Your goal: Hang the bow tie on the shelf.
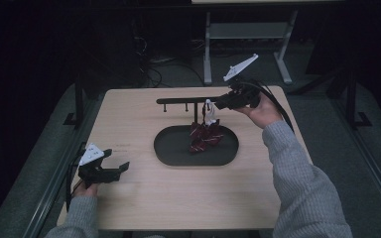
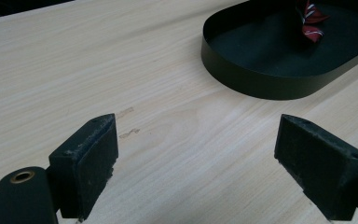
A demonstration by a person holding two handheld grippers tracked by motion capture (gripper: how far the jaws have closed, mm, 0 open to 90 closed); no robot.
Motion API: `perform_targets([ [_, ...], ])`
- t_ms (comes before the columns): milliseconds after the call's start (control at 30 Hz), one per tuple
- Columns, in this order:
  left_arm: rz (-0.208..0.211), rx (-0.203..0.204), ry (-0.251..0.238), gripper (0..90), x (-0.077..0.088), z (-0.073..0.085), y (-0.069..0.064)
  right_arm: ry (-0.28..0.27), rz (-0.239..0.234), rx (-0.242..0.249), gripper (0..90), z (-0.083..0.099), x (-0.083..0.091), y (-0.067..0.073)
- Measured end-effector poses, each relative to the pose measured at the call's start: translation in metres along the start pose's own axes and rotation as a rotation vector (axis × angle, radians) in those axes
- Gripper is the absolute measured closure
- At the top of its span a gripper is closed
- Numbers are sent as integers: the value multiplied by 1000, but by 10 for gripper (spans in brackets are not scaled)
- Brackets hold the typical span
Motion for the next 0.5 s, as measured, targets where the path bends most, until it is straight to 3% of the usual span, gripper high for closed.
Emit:
perform_targets([
  [500, -2, -1, 4, 130, 0, 0, 0, -24, -16, -31, 628, 7, 13, -1],
])
Point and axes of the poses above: each handheld gripper's, and its own axes: x roughly backward along the jaws, z roughly out of its underside, y roughly to its left, the point moved 9 cm from there along -x, roughly forward along the jaws, and after that the axes turned 5 degrees about z, right-handed, at the moved point
